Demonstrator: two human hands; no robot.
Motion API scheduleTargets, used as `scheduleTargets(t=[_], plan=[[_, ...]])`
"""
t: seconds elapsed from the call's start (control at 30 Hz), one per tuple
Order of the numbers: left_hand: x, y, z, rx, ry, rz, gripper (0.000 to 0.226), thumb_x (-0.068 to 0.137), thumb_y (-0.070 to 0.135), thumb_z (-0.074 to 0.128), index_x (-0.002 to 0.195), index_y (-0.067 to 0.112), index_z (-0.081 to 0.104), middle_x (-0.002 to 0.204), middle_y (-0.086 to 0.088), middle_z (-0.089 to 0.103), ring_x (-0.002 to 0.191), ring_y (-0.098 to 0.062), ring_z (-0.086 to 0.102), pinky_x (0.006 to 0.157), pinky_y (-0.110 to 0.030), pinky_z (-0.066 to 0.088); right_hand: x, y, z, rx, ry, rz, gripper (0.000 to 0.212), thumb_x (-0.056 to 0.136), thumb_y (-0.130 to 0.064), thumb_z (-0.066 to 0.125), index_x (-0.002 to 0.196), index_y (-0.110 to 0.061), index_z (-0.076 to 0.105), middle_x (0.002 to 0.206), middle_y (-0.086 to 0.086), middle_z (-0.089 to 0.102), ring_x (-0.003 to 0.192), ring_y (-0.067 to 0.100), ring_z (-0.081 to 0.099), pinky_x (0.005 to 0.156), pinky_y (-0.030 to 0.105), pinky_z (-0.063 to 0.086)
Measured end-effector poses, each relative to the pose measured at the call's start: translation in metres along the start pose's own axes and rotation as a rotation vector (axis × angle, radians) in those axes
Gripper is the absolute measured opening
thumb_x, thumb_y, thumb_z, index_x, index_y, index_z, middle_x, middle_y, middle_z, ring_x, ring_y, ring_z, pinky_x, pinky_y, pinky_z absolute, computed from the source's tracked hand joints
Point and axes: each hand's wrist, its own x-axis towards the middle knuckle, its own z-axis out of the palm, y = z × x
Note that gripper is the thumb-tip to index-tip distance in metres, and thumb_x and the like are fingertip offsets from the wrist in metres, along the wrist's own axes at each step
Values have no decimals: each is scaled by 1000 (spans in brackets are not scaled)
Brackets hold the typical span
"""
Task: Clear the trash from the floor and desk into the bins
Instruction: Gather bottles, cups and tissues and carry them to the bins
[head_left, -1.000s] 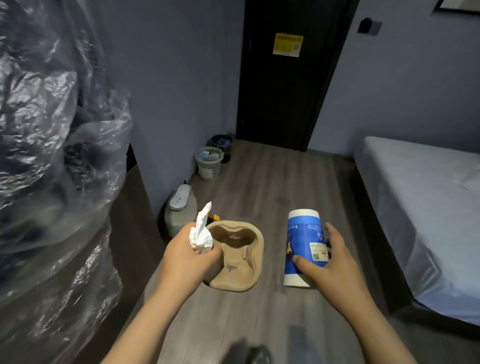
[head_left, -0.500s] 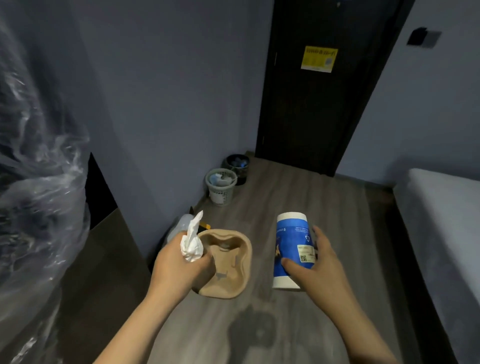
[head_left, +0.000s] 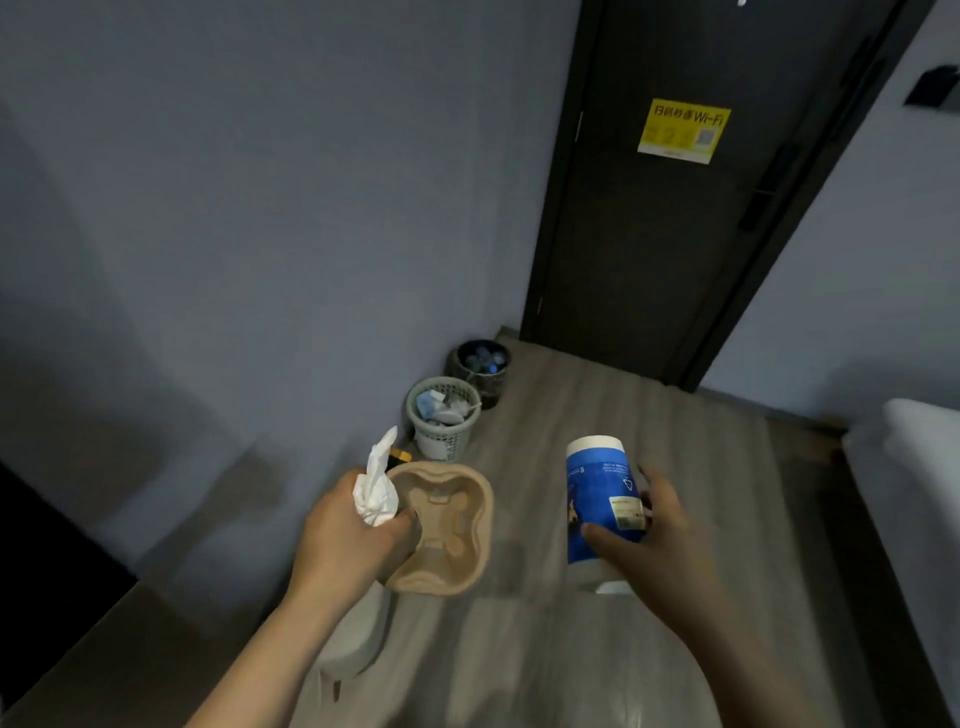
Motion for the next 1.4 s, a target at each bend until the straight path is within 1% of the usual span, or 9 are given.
scheduleTargets(t=[0.23,0.47,0.63,0.9,1.03,1.1,1.23,1.33,1.4], plan=[[111,20,44,40,-27,19,22,51,33,58,62,19,46,54,9,52,49,-9,45,50,-27,37,117,-7,18,-79,-59,49,92,74,-31,78,148,-28,23,131,-1,51,100,12,59,66,20,45],[229,46,104,42,11,1,23,51,36,59,65,20,49,53,14,51,47,-4,46,50,-25,38,272,-8,33,-50,-96,19,92,76,-29,78,148,-28,22,136,3,50,101,13,57,68,20,46],[310,85,148,32,-10,29,26,50,49,53,67,31,43,59,7,48,57,-17,45,59,-31,42,381,-18,27,-65,-164,17,93,76,-31,77,149,-30,19,141,3,46,104,12,53,73,24,46],[415,95,200,215,55,-19,30,74,17,70,64,21,42,61,3,48,58,-11,48,53,-26,30,507,-24,40,-89,-258,56,95,76,-28,78,150,-30,18,143,4,44,119,22,52,90,39,47],[471,80,219,204,35,-58,21,77,36,70,79,20,56,77,0,60,73,-20,55,60,-23,33,562,-20,57,-131,-282,98,96,76,-30,78,150,-29,18,143,5,44,121,24,52,96,42,47],[501,65,225,227,29,-103,22,79,24,71,72,20,50,71,2,56,72,-24,58,57,-24,33,592,-19,68,-147,-294,123,95,76,-30,77,150,-29,17,144,6,43,122,25,51,98,44,46],[567,42,239,279,-29,-116,20,78,41,55,85,22,52,63,7,46,65,-23,55,58,-26,35,657,-21,93,-202,-302,127,95,75,-31,77,149,-27,19,140,6,46,115,22,54,90,39,48],[620,27,247,316,-66,-227,18,76,26,70,82,15,56,72,2,57,71,-24,61,60,-29,39,704,-28,115,-249,-311,145,95,74,-31,78,149,-27,20,136,5,50,99,12,52,78,29,46],[650,17,253,304,-179,-318,30,70,37,74,89,17,62,82,0,65,75,-18,62,64,-30,46,730,-31,132,-292,-346,161,95,74,-32,78,149,-27,20,135,3,50,97,10,49,77,26,44]])
